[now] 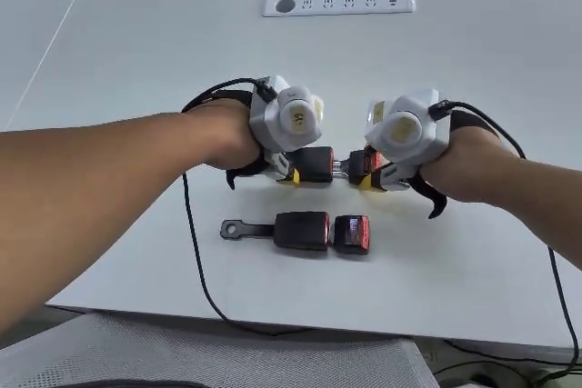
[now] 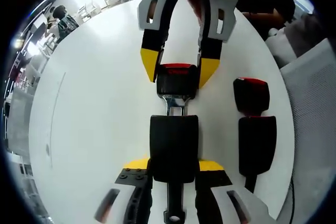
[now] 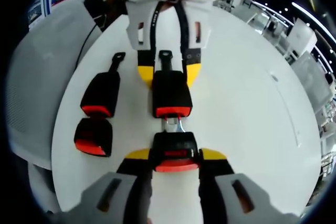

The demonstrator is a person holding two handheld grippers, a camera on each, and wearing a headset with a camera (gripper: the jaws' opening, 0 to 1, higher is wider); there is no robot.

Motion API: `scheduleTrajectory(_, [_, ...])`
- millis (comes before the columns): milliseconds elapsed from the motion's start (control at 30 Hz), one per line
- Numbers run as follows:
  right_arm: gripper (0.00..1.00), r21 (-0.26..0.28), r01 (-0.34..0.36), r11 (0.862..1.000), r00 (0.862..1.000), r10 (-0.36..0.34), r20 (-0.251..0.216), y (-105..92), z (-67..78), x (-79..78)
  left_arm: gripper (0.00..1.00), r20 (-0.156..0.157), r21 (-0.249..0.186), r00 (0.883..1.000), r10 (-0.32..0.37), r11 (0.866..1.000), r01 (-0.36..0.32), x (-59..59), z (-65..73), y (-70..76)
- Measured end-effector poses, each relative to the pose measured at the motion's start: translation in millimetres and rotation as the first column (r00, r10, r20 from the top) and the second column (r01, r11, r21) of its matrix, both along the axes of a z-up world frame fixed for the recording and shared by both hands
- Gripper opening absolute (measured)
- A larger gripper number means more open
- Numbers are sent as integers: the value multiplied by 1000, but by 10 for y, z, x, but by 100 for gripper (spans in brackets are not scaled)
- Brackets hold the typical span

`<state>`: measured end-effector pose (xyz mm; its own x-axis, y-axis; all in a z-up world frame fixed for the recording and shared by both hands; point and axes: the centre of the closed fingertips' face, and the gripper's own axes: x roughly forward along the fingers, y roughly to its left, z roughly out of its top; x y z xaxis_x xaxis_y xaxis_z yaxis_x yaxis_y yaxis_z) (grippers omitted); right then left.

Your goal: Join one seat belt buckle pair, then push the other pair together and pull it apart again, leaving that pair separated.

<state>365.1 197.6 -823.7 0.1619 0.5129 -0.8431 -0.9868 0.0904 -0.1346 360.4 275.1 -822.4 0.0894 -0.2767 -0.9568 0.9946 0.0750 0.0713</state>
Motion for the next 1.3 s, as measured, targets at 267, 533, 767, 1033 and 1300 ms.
scheduleTrajectory(267, [32, -12, 18, 1000, 1000, -18, -4, -201, -15, -13, 31, -1, 4, 1000, -3, 1000, 3, -12, 7, 0])
scheduleTrajectory(533, [33, -24, 38, 999, 999, -38, -3, -530, -9, -74, 31, 0, 5, 1000, 6, 1000, -6, 2, 1, 7])
scheduleTrajectory(767, [33, -73, 53, 996, 999, -53, 6, -930, 34, -140, 31, 3, -3, 1000, 18, 1000, -18, -13, 11, 8])
scheduleTrajectory(1033, [34, -118, 85, 989, 996, -85, 4, -1371, 62, -222, 32, -7, -31, 1000, 21, 999, -21, -8, 10, 1])
scheduleTrajectory(1300, [34, -137, 107, 985, 994, -110, -14, -1641, 58, -256, 32, 3, -32, 1000, 25, 999, -25, -10, 6, -8])
